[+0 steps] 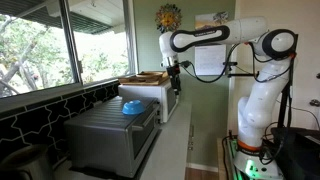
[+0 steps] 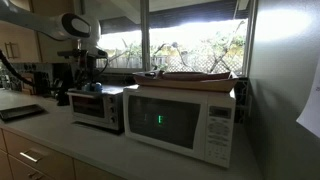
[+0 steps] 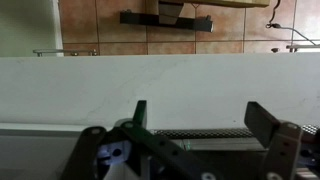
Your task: Put the bowl upright
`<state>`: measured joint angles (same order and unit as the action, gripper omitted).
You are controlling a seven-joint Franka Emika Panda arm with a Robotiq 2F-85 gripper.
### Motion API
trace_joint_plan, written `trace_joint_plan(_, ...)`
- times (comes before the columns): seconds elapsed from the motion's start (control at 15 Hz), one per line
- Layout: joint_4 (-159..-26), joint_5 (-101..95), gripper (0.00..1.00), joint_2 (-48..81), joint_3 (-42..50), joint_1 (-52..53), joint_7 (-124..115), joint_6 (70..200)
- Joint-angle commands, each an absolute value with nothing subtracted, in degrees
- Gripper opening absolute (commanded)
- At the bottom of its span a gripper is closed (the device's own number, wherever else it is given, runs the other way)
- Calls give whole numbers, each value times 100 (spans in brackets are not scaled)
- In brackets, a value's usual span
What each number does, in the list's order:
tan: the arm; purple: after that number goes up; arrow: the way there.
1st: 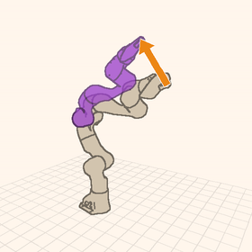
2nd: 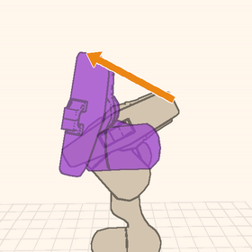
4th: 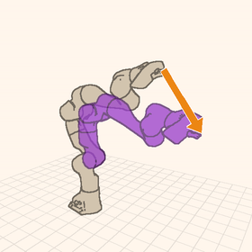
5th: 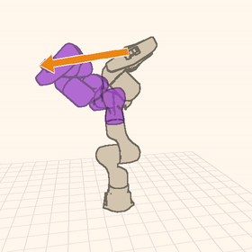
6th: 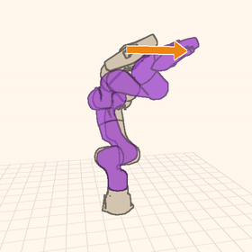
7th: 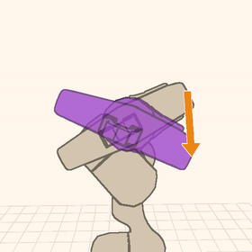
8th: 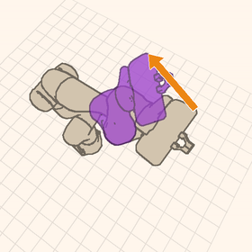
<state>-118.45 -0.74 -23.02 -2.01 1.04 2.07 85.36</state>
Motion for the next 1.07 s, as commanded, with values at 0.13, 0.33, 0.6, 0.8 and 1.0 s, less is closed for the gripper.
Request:
trace_joint_plan(0.13,-11742,184,100,-2241,-246,175,-86,8605)
trace_joint_plan(0.33,-11493,908,100,-2091,-455,184,-1122,8766)
trace_joint_plan(0.6,-11471,1331,100,-1962,-861,194,-2390,9783)
trace_joint_plan(0.8,-11462,1069,100,-1771,-1167,174,-3253,10452)
trace_joint_plan(1.0,-11310,1096,100,-1513,-1247,223,-3764,10322)
